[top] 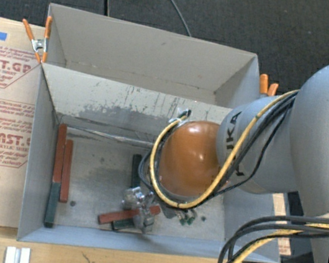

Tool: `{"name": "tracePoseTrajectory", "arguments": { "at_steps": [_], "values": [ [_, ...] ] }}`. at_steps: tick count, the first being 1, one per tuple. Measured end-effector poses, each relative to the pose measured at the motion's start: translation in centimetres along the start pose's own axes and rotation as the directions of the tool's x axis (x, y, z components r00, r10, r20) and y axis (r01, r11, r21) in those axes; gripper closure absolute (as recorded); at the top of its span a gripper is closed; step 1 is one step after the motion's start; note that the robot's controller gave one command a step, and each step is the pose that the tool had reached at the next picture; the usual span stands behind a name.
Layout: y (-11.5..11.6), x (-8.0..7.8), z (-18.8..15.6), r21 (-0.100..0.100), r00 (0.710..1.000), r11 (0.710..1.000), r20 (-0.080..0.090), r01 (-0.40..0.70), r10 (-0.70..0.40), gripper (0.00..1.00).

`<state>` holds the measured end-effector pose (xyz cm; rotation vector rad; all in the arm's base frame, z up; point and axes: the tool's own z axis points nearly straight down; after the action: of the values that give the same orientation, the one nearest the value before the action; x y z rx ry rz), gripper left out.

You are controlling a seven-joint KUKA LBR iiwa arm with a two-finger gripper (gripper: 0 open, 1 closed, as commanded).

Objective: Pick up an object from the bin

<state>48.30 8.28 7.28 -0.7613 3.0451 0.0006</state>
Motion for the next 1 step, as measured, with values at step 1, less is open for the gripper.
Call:
{"name": "tracePoseTrajectory", "arguments": {
  "at_steps": [1],
  "values": [
    [0.00,0.00,0.00,0.000,1.000,1.000,0.000,0.000,0.000,1.00]
  ]
}}
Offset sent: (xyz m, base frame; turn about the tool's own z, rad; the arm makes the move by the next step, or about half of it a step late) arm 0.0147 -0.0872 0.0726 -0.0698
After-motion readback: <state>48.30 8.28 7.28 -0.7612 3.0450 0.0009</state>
